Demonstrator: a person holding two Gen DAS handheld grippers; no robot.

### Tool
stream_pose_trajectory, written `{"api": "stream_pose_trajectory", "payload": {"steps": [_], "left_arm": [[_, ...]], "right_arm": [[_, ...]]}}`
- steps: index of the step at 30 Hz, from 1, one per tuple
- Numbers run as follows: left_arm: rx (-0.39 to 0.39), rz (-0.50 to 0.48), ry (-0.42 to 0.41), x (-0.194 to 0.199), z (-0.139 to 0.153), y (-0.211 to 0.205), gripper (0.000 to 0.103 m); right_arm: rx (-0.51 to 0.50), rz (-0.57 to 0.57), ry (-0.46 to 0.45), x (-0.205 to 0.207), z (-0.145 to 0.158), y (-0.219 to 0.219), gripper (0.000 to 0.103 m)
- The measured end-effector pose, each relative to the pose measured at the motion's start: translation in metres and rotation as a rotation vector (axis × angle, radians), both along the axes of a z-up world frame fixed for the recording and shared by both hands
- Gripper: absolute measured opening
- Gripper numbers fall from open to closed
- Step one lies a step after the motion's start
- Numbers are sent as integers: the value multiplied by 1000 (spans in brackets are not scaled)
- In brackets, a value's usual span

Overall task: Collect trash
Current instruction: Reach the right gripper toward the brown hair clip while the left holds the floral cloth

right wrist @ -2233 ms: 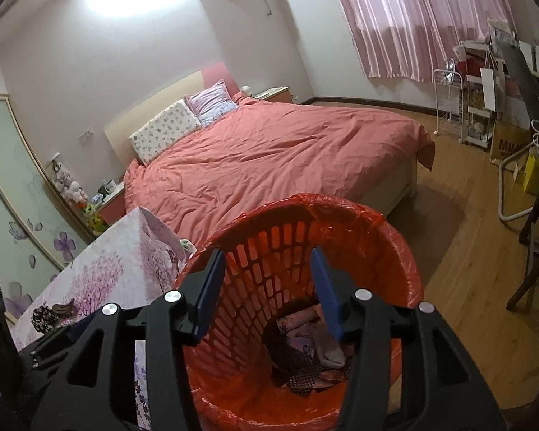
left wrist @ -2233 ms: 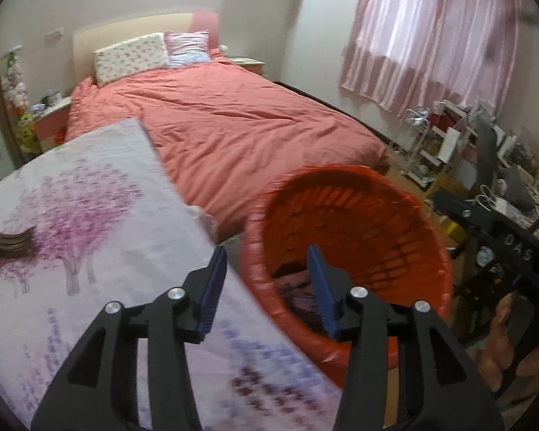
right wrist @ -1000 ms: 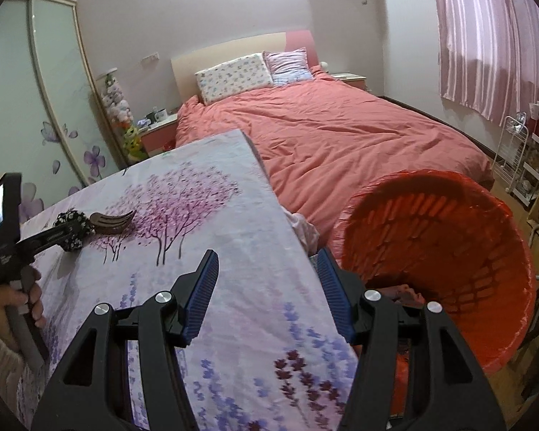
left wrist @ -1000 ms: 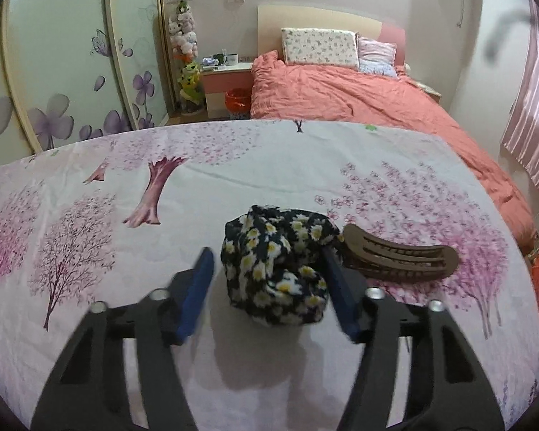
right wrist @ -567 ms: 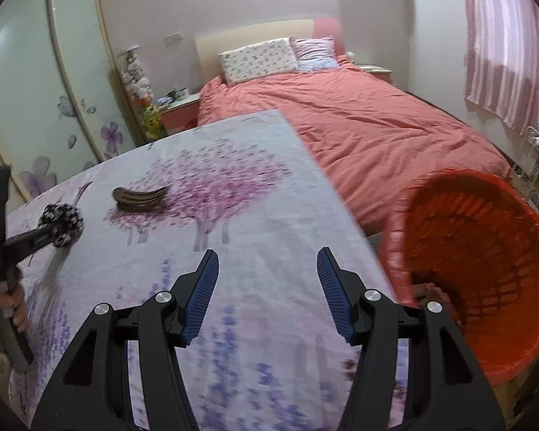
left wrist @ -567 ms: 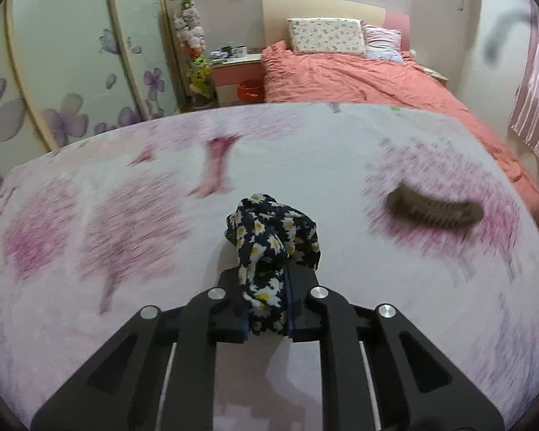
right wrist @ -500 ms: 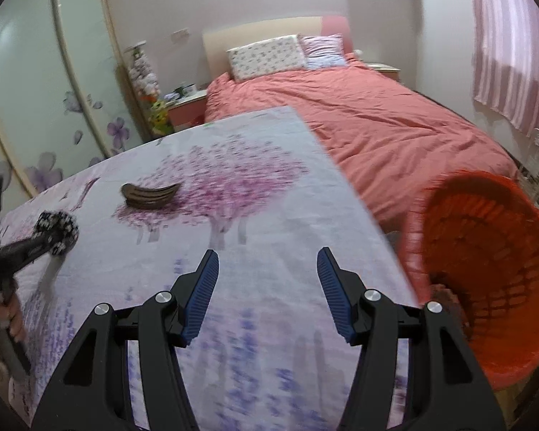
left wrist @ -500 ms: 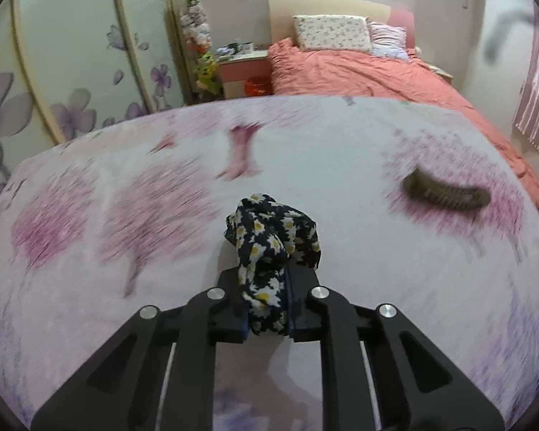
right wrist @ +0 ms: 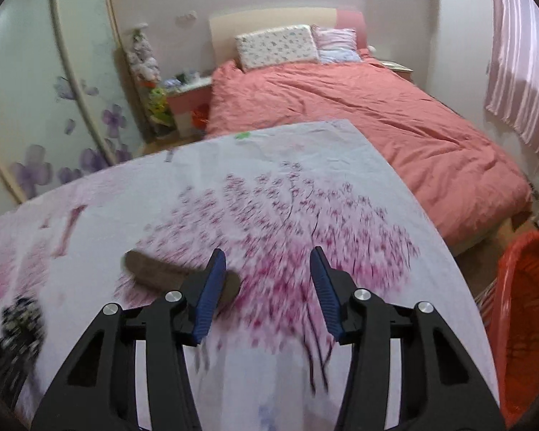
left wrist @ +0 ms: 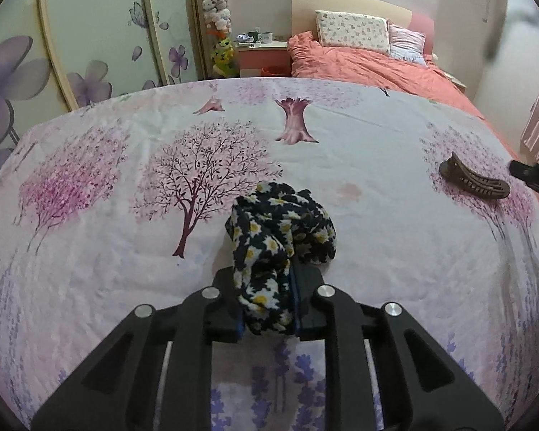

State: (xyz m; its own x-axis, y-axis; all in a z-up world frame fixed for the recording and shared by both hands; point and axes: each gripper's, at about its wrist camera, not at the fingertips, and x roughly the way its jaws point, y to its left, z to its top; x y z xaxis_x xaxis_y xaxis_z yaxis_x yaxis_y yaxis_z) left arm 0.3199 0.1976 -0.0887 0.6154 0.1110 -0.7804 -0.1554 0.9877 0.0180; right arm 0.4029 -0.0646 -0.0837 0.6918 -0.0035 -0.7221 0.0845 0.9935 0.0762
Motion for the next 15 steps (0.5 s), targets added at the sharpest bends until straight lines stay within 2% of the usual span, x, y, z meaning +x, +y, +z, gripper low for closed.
{"api": "stream_pose_trajectory", "payload": {"steps": [3, 7, 10, 15], "left_arm": [[-3, 1, 0, 0, 0, 1, 21], [-6, 2, 0, 0, 0, 1, 21], [-18, 3, -3, -1, 0, 3, 22], [-25, 3, -4, -1, 0, 4, 22]], "right_arm": [[-3, 19, 77, 11, -9, 2, 49], [12, 93, 117, -2, -13, 6, 45], [11, 83, 75, -16, -6, 3, 45], [136, 85, 43, -21, -2, 6, 46]]}}
